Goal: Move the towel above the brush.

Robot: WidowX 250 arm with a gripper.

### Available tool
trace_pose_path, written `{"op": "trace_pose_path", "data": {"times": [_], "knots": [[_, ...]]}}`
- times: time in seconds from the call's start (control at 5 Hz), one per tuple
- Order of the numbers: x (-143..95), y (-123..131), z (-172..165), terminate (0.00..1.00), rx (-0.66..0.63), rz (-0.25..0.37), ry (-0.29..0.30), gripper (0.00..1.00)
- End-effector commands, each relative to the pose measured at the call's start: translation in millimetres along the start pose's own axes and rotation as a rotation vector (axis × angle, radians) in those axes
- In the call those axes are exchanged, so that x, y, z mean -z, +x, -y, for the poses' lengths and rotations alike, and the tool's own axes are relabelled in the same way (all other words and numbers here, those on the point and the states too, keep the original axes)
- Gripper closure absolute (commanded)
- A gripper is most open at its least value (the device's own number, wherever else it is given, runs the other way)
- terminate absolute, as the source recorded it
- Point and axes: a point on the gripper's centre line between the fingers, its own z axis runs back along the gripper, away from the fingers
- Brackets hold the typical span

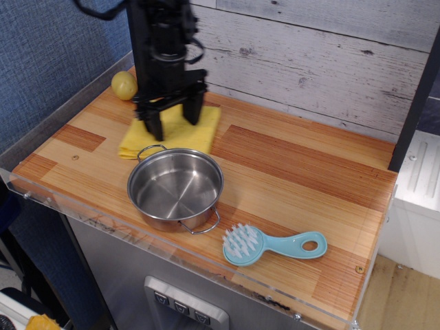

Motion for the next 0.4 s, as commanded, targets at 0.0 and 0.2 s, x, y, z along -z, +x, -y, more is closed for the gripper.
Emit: {"op": "trace_pose_path", "data": {"times": [0.0,0.2], "knots": [[-14,-21,49,0.0,0.082,-0.013,-0.059,0.0],[-13,-41,67,0.0,0.13,-0.025,-0.072,0.0]]}}
